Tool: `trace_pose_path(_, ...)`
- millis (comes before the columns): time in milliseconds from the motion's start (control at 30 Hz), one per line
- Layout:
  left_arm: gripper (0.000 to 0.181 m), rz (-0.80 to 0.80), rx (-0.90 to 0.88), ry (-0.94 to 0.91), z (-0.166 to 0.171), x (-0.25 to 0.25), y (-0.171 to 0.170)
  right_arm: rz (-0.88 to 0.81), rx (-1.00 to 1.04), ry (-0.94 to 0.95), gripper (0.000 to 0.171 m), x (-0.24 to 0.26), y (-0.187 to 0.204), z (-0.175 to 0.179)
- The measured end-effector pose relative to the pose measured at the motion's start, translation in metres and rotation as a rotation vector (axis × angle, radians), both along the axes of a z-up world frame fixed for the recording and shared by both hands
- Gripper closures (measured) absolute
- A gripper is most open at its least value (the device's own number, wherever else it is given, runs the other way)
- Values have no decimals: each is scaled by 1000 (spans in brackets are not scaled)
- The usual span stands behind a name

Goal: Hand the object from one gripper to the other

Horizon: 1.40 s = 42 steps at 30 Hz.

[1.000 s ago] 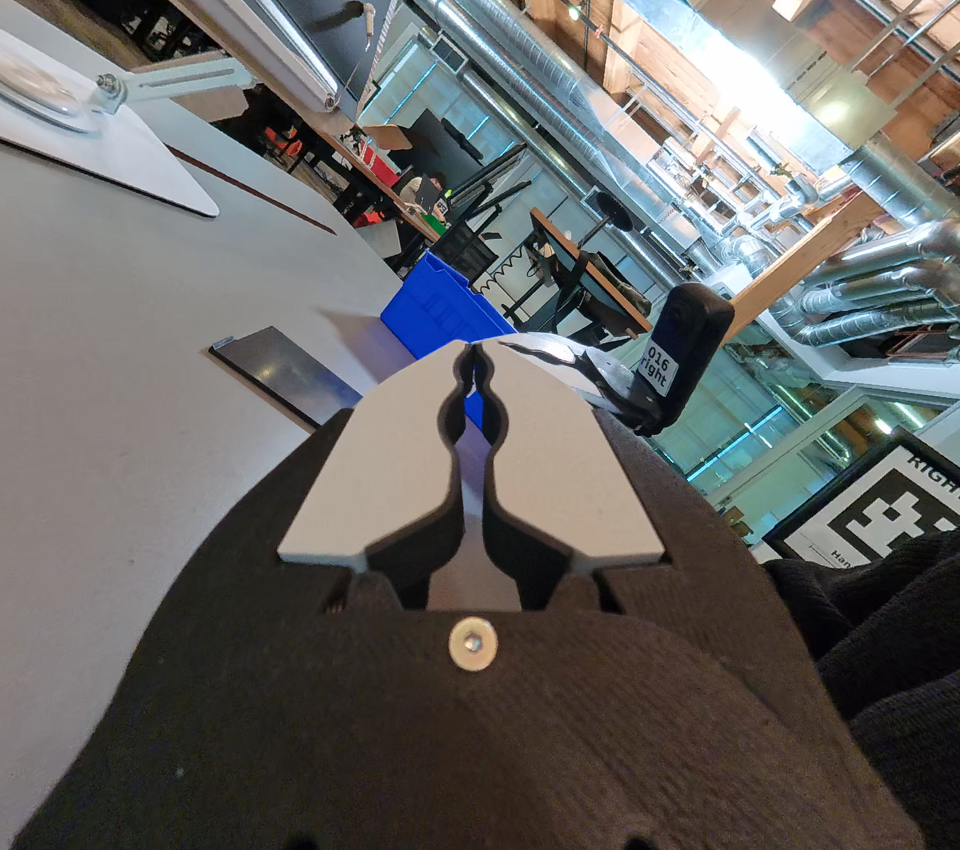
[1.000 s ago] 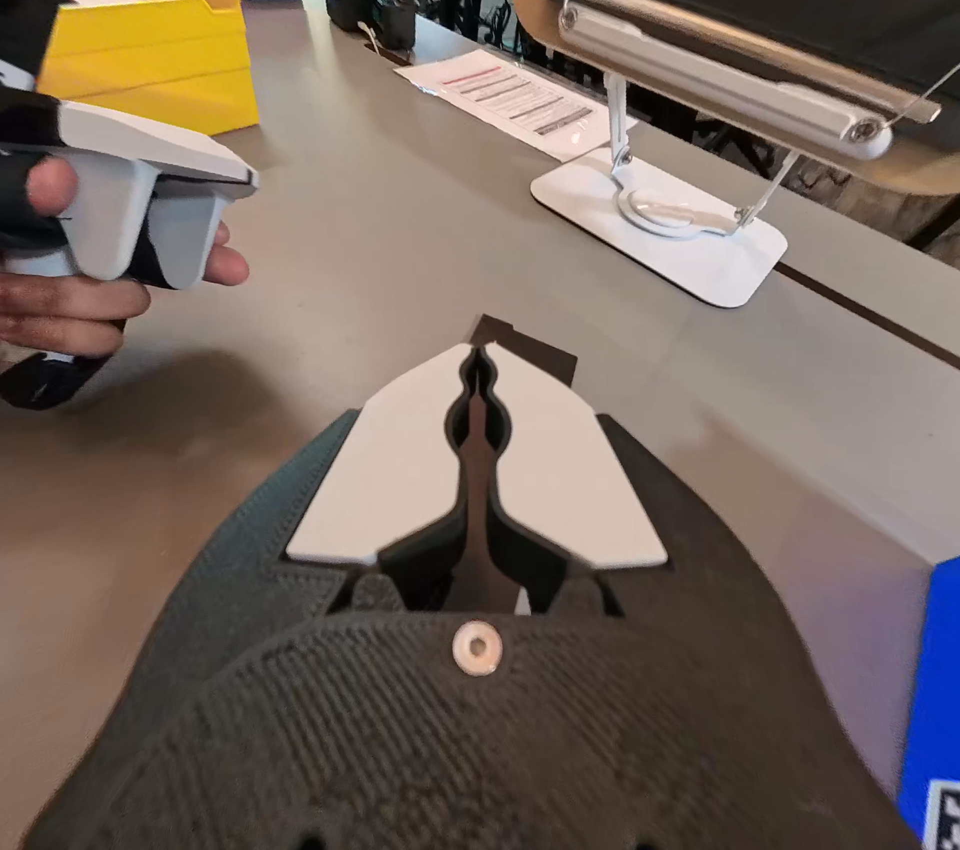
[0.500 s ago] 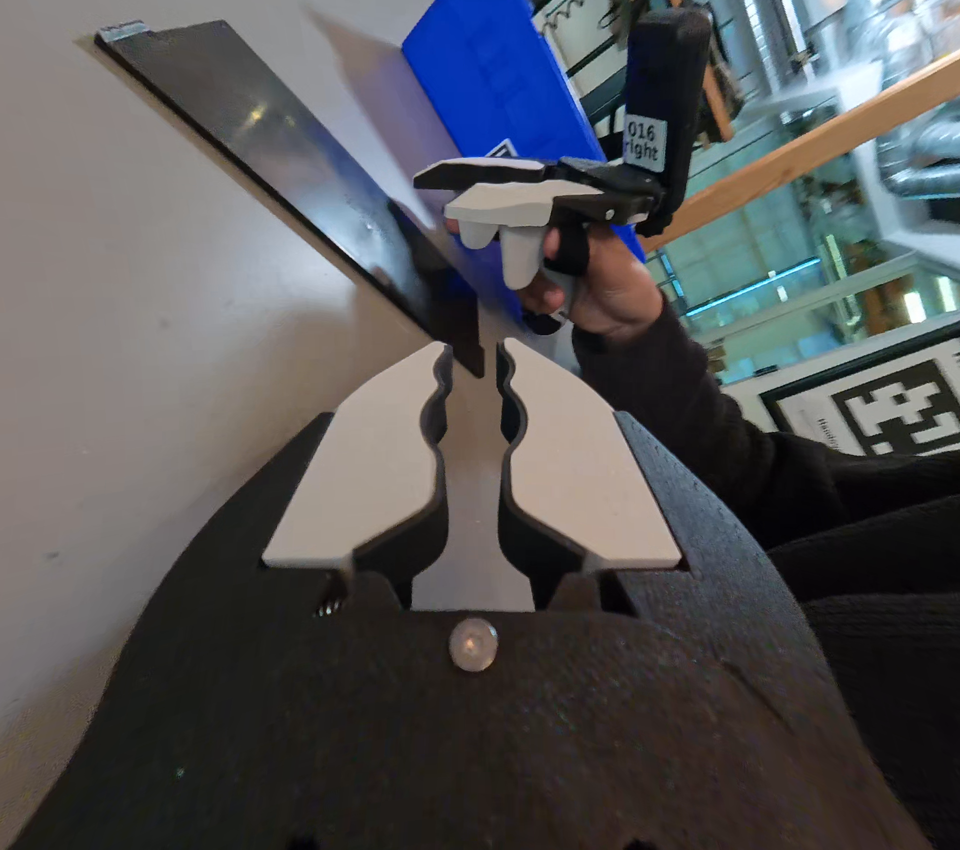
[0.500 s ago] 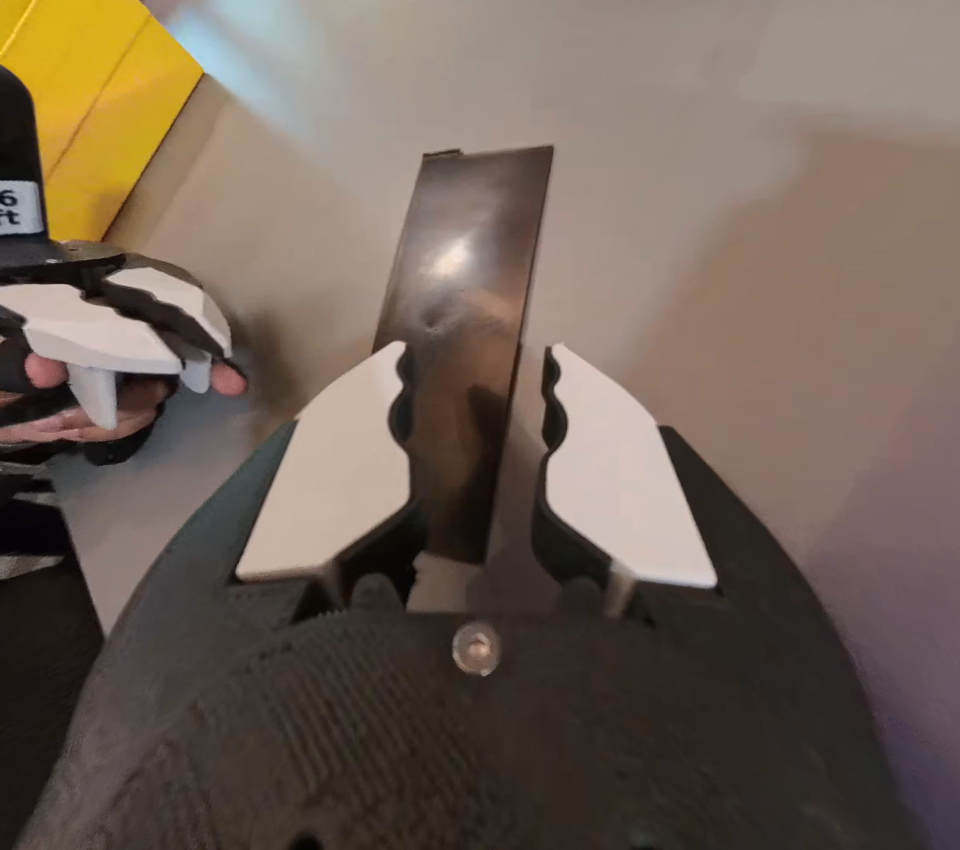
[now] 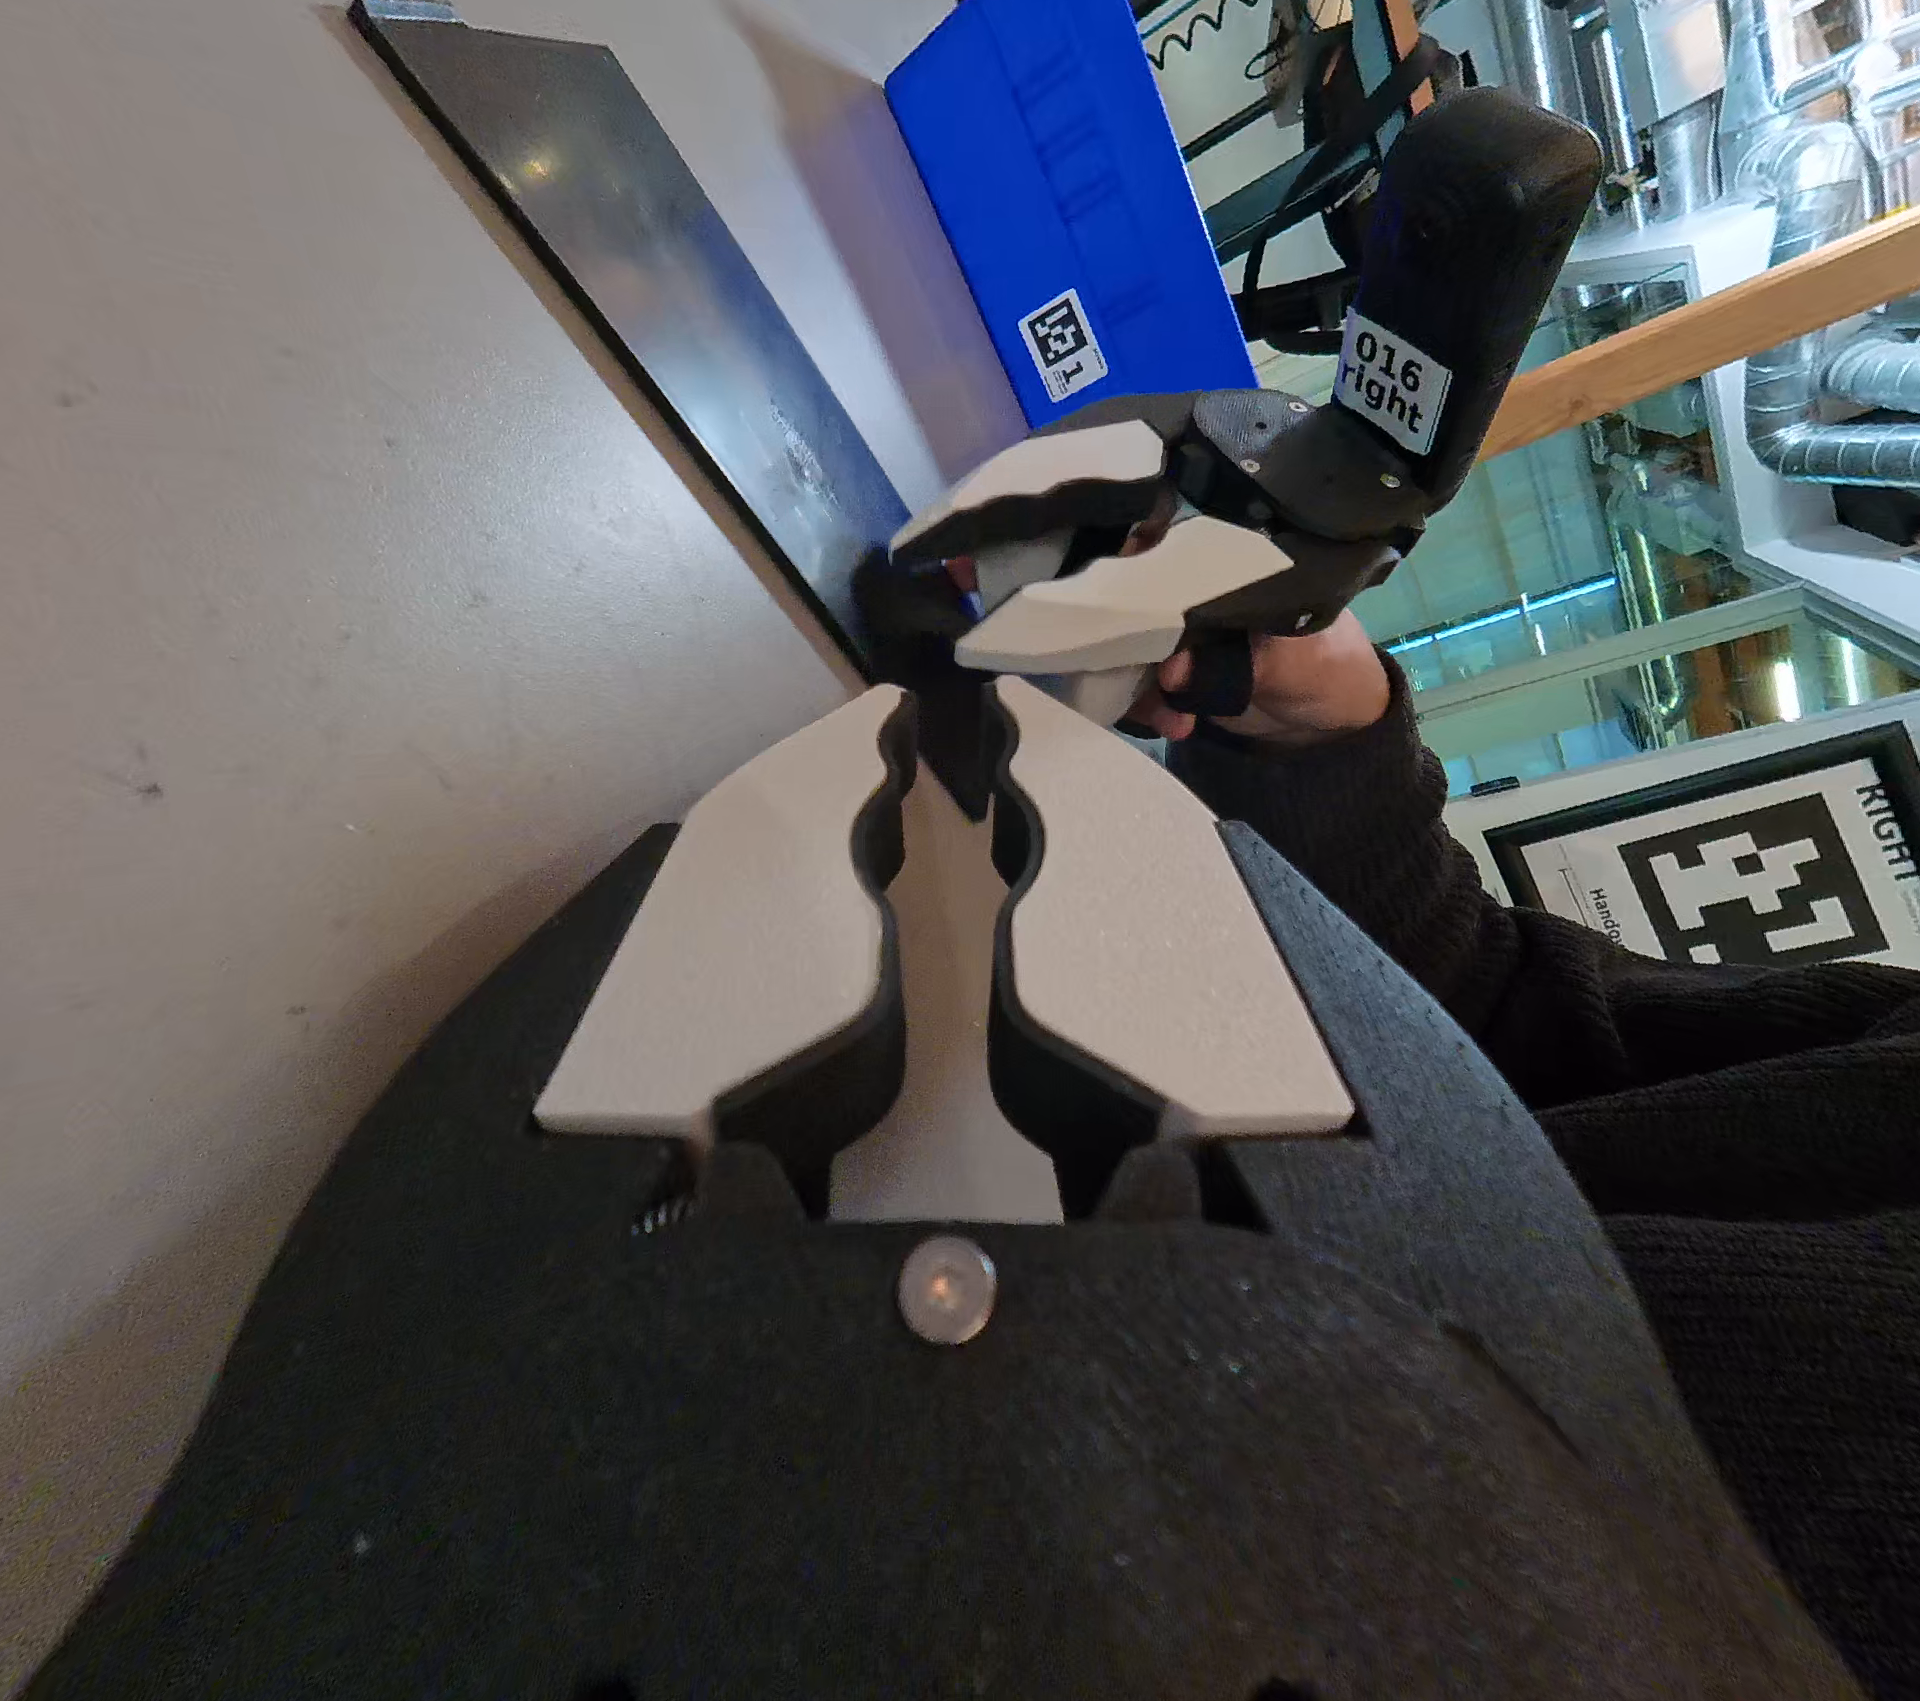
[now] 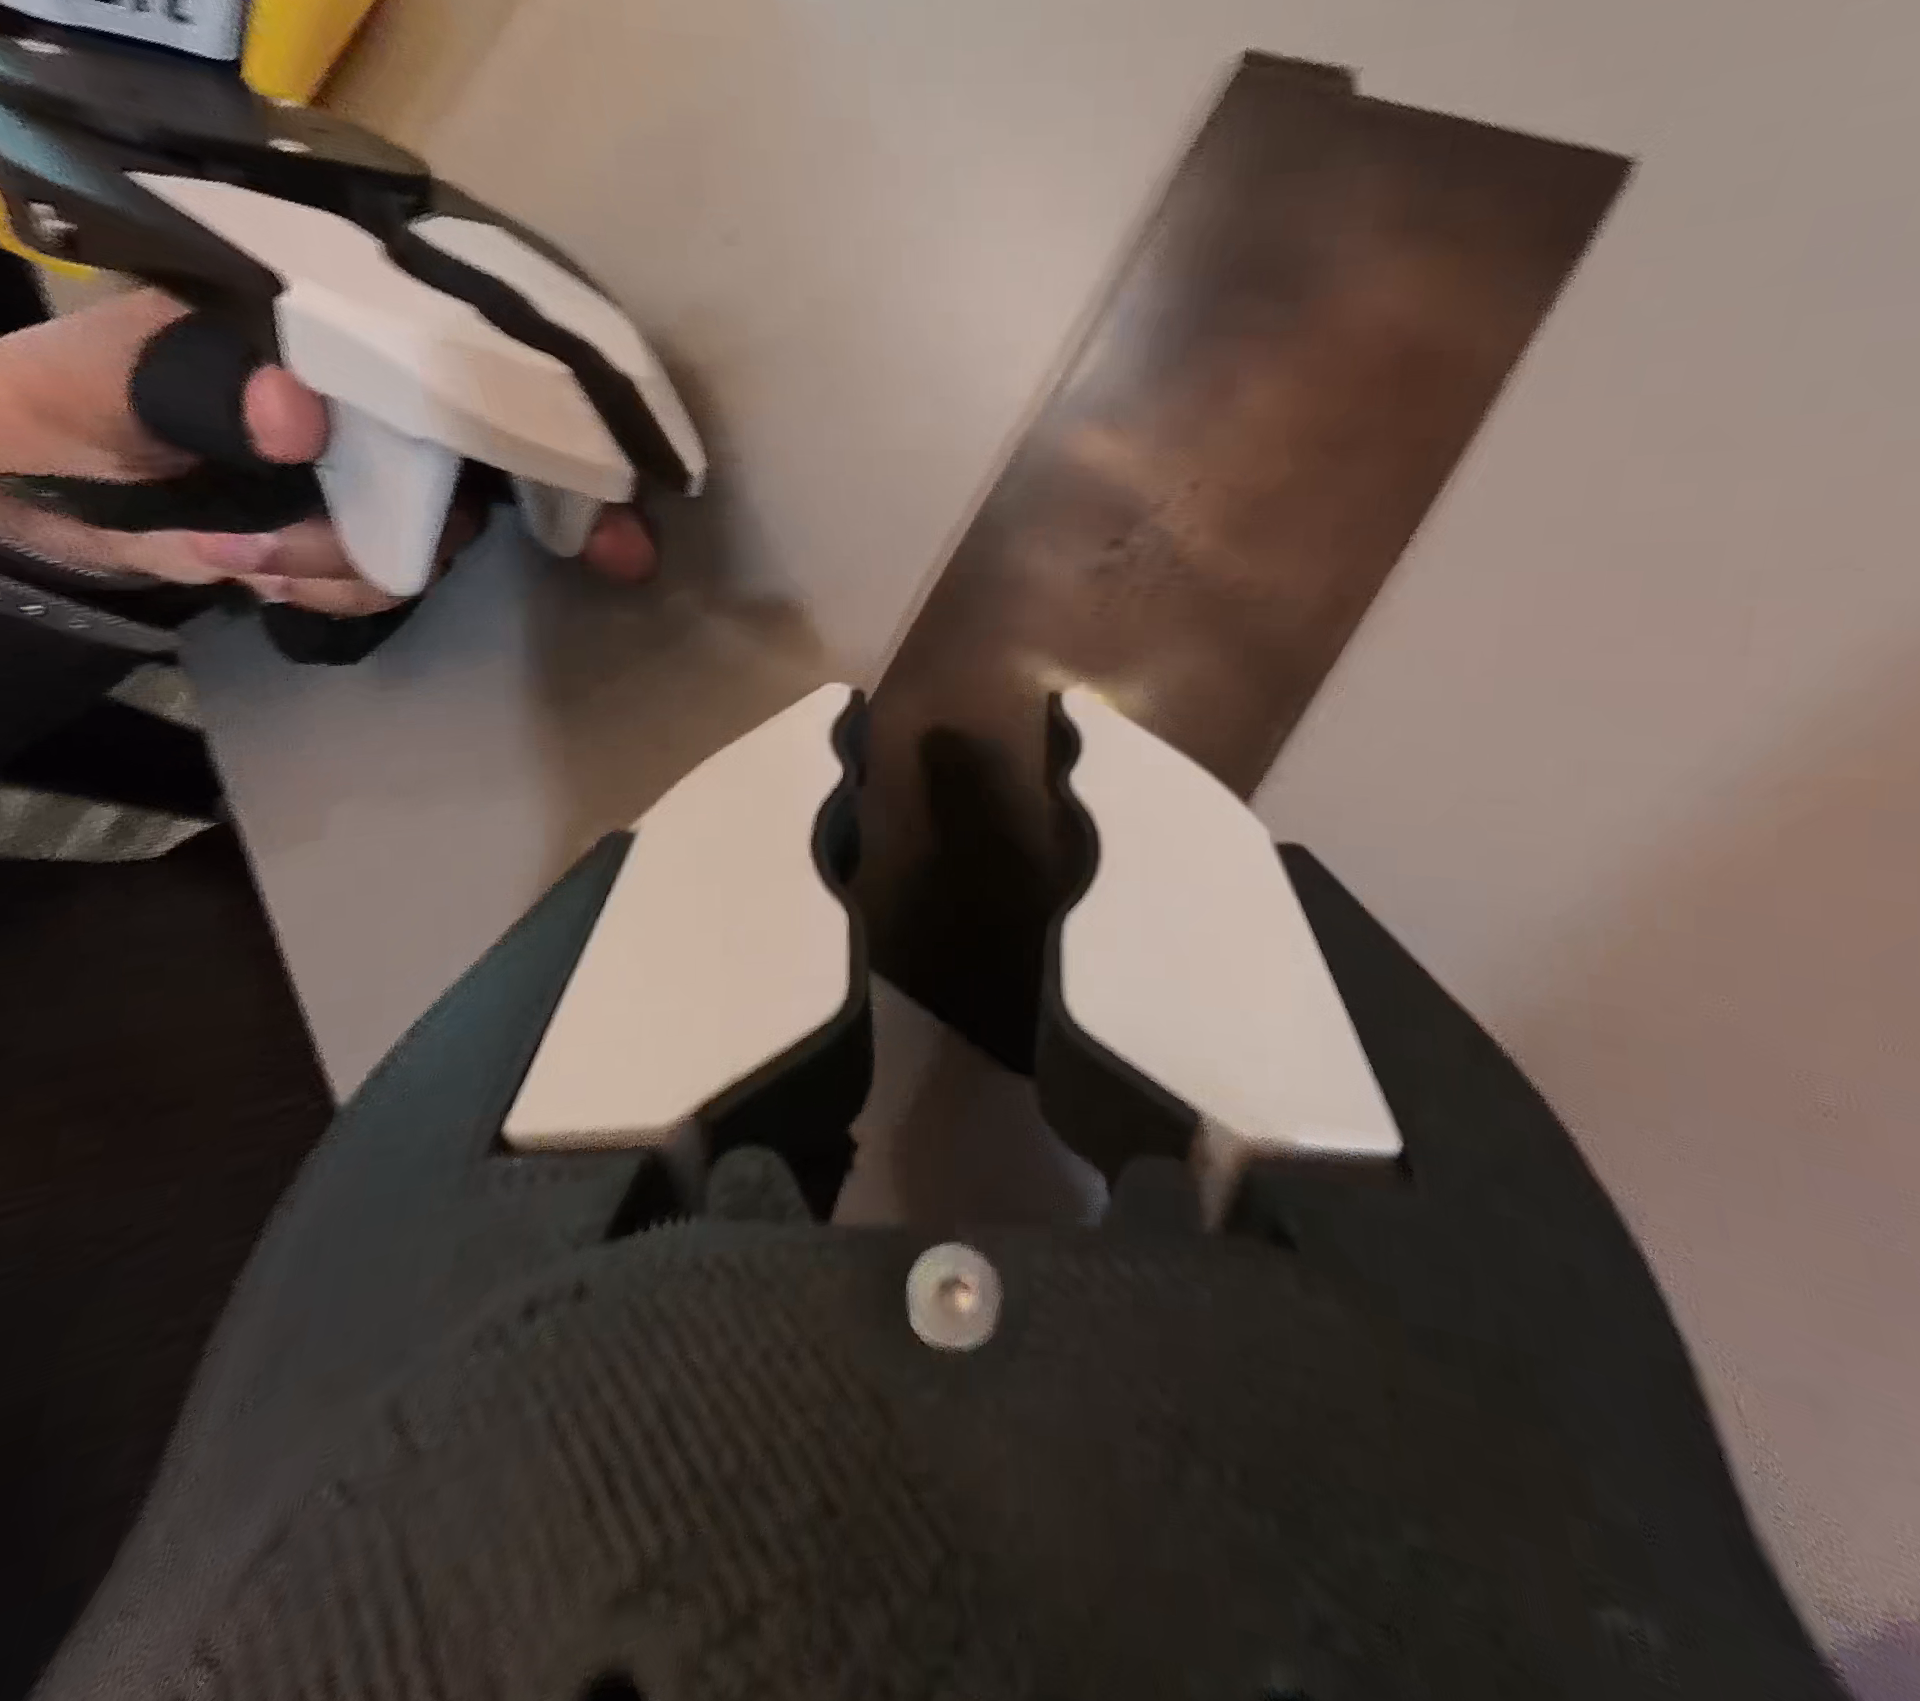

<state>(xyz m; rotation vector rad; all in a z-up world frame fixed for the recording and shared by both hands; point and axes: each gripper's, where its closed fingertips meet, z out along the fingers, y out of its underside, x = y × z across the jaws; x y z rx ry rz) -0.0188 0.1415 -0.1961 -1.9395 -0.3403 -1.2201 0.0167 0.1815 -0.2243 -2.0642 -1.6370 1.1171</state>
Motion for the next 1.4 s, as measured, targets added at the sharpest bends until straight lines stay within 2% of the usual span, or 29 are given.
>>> trace_pose_path(100,170,-5,-2,1,0,0,0,-16,-46,31,139,-3,-1,4)
trace_pose_path(300,170,-24,2,-2,0,2,-1,-182,47,68,129,4,44,6)
trace_pose_path(433,169,-56,6,16,-1,7,-3,-213,69,41,121,7,51,2)
trace_pose_path(600,169,-60,10,41,-2,9,-3,-212,237,-66,112,14,58,-9)
trace_pose_path(700,169,-62,12,51,-2,9,-3,-204,245,-84,100,12,52,-9)
trace_pose_path(867,170,-68,11,64,-3,10,-4,-146,156,-45,102,2,28,-5)
trace_pose_path(1400,171,-84,4,75,-5,13,-4,29,193,-17,115,-15,-21,-7)
